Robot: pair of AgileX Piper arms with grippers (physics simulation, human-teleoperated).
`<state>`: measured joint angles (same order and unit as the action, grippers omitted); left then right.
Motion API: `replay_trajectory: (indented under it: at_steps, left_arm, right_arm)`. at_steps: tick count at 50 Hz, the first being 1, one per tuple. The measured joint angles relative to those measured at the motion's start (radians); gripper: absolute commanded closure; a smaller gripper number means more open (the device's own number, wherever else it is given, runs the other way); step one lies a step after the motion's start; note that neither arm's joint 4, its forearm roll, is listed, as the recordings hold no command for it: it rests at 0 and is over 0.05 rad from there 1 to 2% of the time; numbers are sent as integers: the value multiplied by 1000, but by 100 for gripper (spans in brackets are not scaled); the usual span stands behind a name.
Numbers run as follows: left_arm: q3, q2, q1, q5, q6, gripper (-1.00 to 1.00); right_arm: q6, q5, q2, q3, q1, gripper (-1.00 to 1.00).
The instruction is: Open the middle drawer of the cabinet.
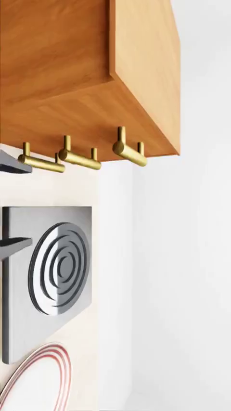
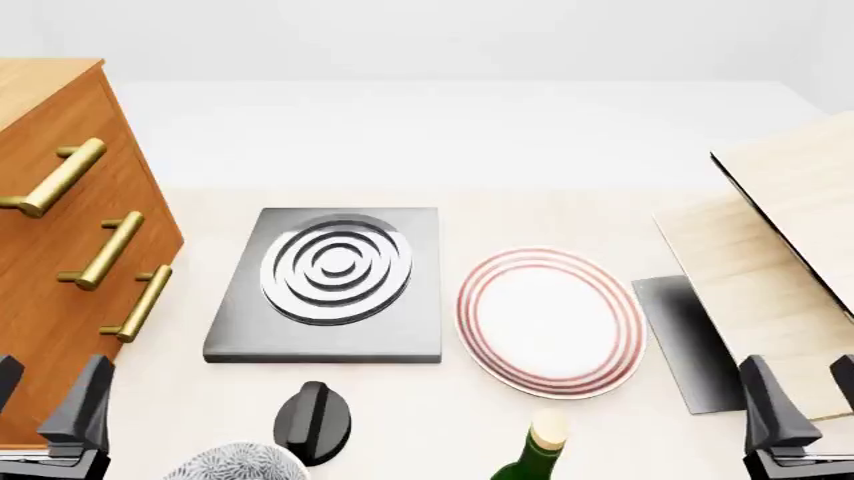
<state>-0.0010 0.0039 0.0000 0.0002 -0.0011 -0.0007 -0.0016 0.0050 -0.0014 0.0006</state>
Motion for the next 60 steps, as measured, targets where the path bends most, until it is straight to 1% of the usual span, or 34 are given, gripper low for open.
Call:
replay_trajectory:
  at_steps: [23,33,39,52,60]
  left_arm:
    - [-4,0,-2,1,2,-100]
    - [-8,-4,-11,-6,23,-100]
    - [-17,-4,-25,-17,75,-100]
    - [-54,-4,-87,-21,248,-100]
    - [-77,-3,-108,-1,346,-100]
  right_arm:
    - [-2,-15,29,-2,-1,-100]
    - [-2,-21,39,-2,-2,-100]
    - [-2,-22,41,-2,-2,-100]
    - [-2,-24,43,-2,-2,-100]
    - [-2,-24,44,-2,-2,-100]
